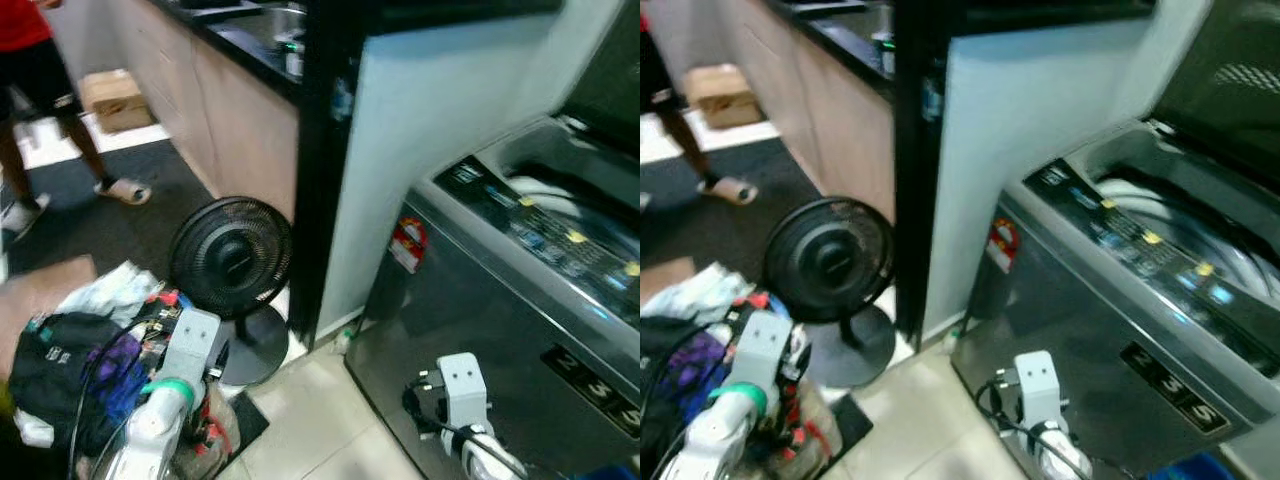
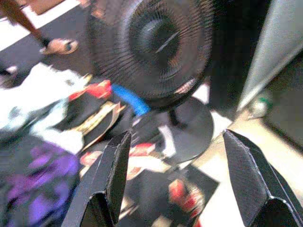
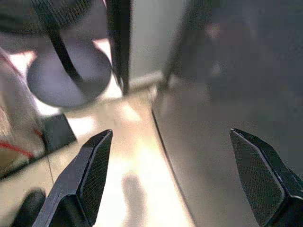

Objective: Clothes washing

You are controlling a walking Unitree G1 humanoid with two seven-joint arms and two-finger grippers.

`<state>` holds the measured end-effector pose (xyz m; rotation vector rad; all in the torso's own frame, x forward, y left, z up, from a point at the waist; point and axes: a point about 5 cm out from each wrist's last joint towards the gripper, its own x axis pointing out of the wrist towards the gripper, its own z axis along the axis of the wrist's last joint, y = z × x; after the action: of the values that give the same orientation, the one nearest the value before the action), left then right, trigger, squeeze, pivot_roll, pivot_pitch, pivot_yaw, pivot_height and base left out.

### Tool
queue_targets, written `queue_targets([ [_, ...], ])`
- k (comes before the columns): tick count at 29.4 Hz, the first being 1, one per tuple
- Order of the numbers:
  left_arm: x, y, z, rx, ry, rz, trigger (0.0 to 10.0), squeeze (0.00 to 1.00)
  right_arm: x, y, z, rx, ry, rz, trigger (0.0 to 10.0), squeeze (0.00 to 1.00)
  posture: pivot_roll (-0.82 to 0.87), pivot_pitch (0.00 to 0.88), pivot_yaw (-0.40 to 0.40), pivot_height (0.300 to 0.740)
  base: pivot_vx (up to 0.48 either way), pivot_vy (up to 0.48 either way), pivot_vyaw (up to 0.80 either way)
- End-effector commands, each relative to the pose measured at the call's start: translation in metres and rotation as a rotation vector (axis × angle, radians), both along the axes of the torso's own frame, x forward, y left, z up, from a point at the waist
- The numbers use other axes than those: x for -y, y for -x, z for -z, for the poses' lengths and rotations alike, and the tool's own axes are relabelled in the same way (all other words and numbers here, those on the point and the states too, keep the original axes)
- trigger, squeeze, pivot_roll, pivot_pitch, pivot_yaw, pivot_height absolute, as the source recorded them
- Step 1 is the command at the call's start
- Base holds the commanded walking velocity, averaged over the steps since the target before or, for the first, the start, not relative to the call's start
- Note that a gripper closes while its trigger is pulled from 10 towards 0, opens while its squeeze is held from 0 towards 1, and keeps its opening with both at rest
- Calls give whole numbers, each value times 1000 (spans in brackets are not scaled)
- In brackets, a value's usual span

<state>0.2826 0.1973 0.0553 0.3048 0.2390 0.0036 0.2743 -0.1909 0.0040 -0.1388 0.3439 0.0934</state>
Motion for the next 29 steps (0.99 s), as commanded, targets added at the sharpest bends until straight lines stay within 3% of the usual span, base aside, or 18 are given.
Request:
queue_targets([
  [1, 2, 3, 6, -11, -4, -2, 10000, 0, 5, 8, 9, -31, 9, 16, 10000, 0, 75, 23, -63, 740, 0, 0, 775],
  [13, 2, -3, 1, 20, 4, -8, 10000, 0, 3, -1, 1, 13, 2, 8, 10000, 0, 75, 15, -61, 740, 0, 0, 775],
  [29, 2, -4, 2, 24, 1, -13, 10000, 0, 2, 0, 3, 14, 1, 6, 10000, 0, 76, 23, -58, 740, 0, 0, 773],
])
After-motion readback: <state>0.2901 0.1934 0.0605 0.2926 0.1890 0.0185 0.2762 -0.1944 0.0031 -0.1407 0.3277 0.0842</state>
